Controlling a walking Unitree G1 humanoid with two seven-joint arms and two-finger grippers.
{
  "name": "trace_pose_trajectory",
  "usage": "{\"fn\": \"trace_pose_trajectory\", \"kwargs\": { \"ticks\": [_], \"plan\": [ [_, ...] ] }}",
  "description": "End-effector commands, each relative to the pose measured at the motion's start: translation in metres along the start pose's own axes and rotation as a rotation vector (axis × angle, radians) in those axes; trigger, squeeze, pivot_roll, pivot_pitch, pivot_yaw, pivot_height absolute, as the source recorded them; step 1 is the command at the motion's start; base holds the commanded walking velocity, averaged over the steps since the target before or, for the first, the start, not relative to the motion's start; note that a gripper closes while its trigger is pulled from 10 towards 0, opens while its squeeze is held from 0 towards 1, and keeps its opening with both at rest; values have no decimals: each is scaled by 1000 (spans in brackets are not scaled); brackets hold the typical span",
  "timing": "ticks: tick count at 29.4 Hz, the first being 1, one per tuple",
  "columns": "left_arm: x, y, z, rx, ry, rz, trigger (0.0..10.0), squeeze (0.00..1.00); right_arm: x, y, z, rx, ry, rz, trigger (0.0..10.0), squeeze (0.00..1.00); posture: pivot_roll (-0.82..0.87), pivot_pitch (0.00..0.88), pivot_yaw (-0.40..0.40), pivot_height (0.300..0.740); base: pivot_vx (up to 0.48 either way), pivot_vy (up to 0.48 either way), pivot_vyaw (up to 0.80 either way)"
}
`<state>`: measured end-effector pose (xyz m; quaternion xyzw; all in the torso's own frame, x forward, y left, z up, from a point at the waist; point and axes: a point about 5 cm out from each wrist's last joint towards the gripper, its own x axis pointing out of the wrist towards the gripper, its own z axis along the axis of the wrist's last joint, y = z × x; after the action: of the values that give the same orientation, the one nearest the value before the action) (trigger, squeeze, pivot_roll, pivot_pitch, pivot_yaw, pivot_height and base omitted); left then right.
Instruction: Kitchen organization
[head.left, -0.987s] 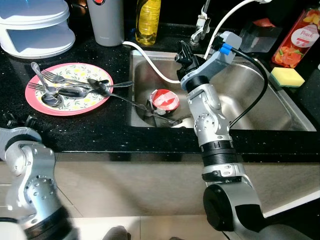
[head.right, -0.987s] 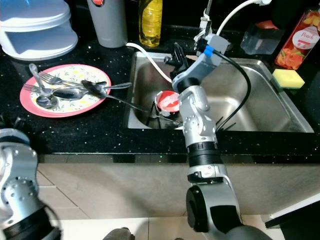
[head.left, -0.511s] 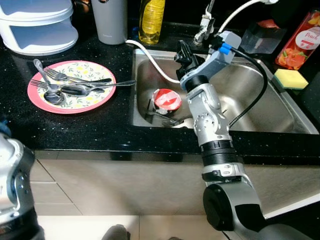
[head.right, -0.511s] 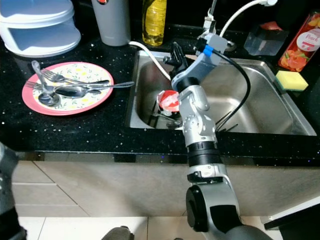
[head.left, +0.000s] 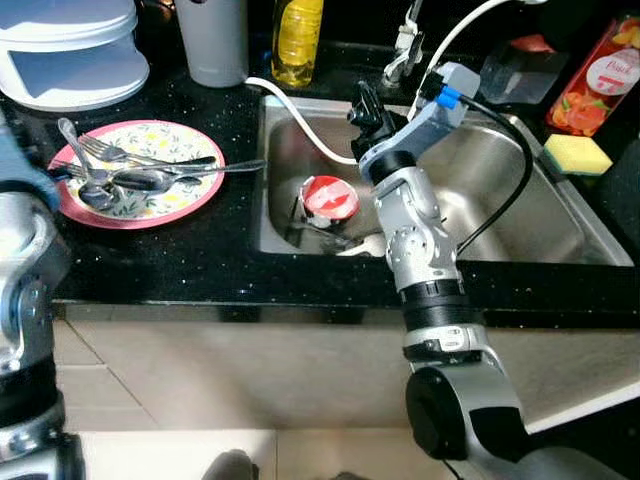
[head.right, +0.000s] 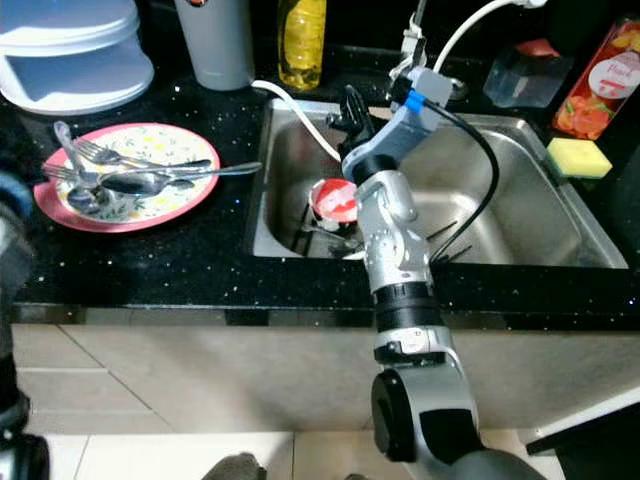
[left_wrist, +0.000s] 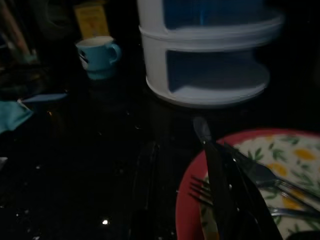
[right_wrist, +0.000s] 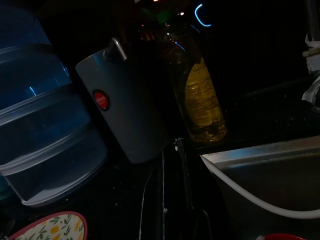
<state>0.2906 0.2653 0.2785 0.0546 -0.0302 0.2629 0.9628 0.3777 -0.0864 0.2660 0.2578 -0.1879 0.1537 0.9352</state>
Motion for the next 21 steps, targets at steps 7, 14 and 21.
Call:
{"fn": "trace_pose_trajectory", "kwargs": {
  "ticks": [7, 14, 21],
  "plan": [
    [12, 1, -39, 12, 180, -27, 10000, 16, -1, -1, 1, 4, -17, -6, 10000, 0, 319, 0, -79, 740, 0, 0, 0],
    [31, -8, -37, -20, 215, -98, 10000, 0, -2, -3, 0, 5, -24, -19, 10000, 0, 315, 0, -68, 740, 0, 0, 0],
    [38, -14, -16, -21, 118, -122, 10000, 0, -3, -6, 3, 5, -39, -35, 10000, 0, 306, 0, -54, 740, 0, 0, 0]
  ]
}}
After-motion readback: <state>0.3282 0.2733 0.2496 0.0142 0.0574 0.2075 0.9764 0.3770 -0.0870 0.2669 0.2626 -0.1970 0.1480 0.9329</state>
